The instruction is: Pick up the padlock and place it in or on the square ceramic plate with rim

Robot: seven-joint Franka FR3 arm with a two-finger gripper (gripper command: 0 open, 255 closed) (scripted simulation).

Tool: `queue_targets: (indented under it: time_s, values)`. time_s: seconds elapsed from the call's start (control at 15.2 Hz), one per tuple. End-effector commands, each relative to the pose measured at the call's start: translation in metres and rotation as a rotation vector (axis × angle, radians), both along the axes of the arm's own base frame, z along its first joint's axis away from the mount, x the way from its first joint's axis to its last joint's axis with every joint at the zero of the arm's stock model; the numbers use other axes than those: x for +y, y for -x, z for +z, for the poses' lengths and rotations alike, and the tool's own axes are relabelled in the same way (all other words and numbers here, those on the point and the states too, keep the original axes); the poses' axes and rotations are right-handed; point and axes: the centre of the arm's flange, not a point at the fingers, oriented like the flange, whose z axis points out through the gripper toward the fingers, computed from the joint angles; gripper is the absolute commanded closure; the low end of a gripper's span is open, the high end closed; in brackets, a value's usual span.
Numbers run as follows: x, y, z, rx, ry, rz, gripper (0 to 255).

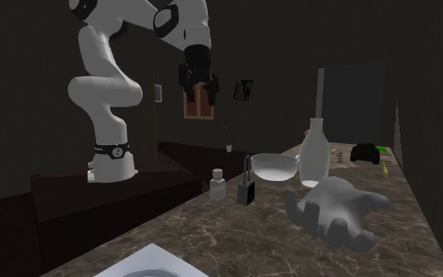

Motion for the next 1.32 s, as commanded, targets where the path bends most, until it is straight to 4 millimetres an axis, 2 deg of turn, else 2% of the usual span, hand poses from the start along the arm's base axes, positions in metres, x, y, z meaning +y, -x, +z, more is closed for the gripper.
queue_targets:
  time_s: [0.0,1.06,1.25]
  values:
    - [0.014,-0.002,-0.024,-0.01,0.006,0.007,0]
    - [0.116,-0.041,-0.209,-0.073,0.068,0.062,0]
    - [0.118,-0.046,-0.224,-0.075,0.07,0.063,0]
